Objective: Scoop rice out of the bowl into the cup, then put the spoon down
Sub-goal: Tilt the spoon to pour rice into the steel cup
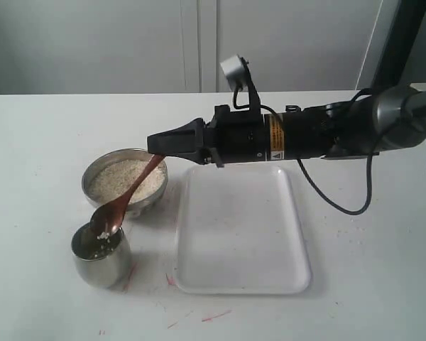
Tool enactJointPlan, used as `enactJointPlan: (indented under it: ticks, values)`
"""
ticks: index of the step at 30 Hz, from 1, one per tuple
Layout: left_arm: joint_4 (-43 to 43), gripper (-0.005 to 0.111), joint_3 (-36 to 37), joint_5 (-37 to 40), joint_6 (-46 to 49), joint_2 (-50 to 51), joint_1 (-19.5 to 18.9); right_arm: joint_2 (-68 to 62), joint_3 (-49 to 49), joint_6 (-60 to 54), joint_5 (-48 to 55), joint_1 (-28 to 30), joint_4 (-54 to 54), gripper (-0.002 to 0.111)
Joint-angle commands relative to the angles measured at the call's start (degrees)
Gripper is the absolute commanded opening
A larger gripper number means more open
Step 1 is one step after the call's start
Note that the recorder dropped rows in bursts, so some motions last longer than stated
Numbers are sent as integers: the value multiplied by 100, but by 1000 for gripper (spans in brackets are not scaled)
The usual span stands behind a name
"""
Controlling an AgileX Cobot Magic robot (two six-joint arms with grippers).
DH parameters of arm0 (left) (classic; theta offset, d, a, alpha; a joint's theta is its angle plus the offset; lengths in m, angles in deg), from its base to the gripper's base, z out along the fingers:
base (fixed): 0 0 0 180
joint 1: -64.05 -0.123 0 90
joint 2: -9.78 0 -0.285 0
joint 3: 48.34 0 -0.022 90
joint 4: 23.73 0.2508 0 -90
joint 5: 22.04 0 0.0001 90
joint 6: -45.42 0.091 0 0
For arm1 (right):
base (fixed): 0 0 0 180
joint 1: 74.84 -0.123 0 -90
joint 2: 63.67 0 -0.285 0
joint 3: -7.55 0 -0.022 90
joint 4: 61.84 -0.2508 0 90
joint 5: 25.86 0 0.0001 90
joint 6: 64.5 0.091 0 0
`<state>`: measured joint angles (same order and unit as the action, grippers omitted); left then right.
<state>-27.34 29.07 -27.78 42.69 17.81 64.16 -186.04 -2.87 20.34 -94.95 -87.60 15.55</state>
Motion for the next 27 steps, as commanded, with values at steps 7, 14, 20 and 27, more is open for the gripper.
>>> enactJointPlan:
  ticks: [7, 14, 20, 27]
  values:
    - [-22, 14, -19, -27, -8, -24, 7, 121, -9, -670, -87, -344, 67, 0]
    - [-22, 14, -19, -27, -8, -24, 7, 191, -9, -708, -87, -344, 80, 0]
    - [-22, 14, -19, -27, -8, -24, 7, 190, -9, -686, -87, -331, 6, 0]
    - [-22, 14, -19, -27, -8, -24, 7, 190, -9, -261, -87, -245, -485, 0]
